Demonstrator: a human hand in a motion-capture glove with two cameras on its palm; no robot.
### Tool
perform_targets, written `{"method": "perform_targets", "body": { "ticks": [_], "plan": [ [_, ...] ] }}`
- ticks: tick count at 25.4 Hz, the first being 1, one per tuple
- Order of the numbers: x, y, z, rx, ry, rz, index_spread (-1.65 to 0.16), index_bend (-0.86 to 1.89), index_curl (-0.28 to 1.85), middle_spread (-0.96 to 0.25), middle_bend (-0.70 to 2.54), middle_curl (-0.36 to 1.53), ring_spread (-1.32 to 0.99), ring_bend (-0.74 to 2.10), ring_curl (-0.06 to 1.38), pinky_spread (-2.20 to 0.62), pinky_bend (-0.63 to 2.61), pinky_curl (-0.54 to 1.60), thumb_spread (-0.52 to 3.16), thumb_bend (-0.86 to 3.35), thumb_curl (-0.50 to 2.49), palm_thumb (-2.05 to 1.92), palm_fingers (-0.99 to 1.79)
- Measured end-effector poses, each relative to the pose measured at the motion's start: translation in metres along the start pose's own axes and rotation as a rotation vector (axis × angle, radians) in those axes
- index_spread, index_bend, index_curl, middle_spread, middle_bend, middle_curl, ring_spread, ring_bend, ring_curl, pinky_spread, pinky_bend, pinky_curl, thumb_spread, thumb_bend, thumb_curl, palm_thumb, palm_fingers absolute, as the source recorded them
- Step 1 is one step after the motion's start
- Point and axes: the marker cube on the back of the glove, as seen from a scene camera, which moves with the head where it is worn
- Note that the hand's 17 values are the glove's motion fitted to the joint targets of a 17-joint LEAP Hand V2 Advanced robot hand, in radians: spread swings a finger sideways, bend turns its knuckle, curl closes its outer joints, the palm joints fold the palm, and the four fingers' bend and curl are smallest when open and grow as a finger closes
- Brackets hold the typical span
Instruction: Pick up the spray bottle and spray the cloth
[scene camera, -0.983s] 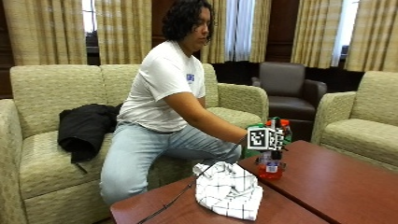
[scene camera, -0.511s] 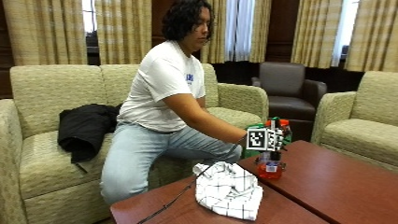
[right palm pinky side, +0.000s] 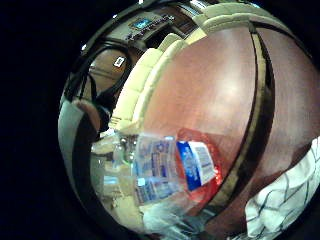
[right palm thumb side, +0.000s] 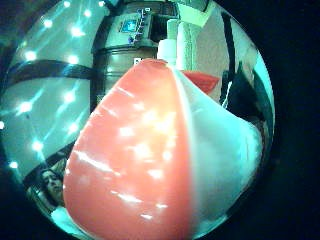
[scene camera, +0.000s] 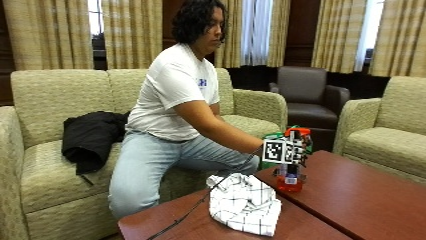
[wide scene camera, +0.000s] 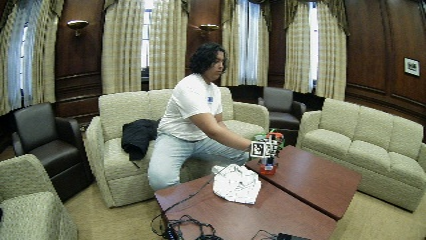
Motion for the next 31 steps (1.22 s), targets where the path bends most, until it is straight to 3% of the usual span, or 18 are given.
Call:
{"method": "perform_targets", "body": {
  "ticks": [5, 8, 11, 17, 19, 23, 31],
  "plan": [
    [0.002, -0.001, -0.002, -0.031, 0.015, 0.020, -0.29, 0.11, 0.53, -0.17, 0.54, 0.52, -0.18, 0.65, 0.45, -0.20, 0.46, 0.40, 0.72, -0.05, 0.73, 0.80, 1.10],
    [0.000, 0.012, -0.005, -0.144, 0.025, 0.014, -0.32, -0.08, 0.45, -0.16, 0.47, 0.50, -0.17, 0.61, 0.46, -0.11, 0.51, 0.43, 0.77, -0.06, 0.68, 0.75, 0.66],
    [-0.003, 0.024, -0.012, -0.255, 0.022, 0.009, -0.34, -0.03, 0.42, -0.17, 0.41, 0.48, -0.17, 0.55, 0.46, -0.04, 0.57, 0.46, 0.79, -0.08, 0.63, 0.69, 0.39],
    [-0.003, 0.015, -0.011, -0.224, 0.039, 0.019, -0.40, 0.04, 0.33, -0.19, 0.24, 0.41, -0.16, 0.40, 0.39, 0.11, 0.56, 0.43, 0.79, -0.10, 0.54, 0.53, -0.15],
    [-0.006, 0.020, -0.012, -0.273, 0.014, 0.032, -0.40, 0.03, 0.29, -0.19, 0.20, 0.38, -0.15, 0.36, 0.35, 0.14, 0.55, 0.40, 0.78, -0.09, 0.52, 0.49, -0.20],
    [0.004, 0.005, -0.003, -0.146, 0.082, 0.031, -0.41, 0.04, 0.24, -0.17, 0.16, 0.36, -0.13, 0.32, 0.31, 0.17, 0.54, 0.37, 0.77, -0.07, 0.49, 0.46, -0.22],
    [0.002, 0.008, -0.009, -0.083, 0.073, 0.024, -0.41, 0.05, 0.18, -0.17, 0.16, 0.32, -0.14, 0.27, 0.29, 0.20, 0.52, 0.36, 0.75, -0.05, 0.45, 0.43, -0.22]
  ]
}}
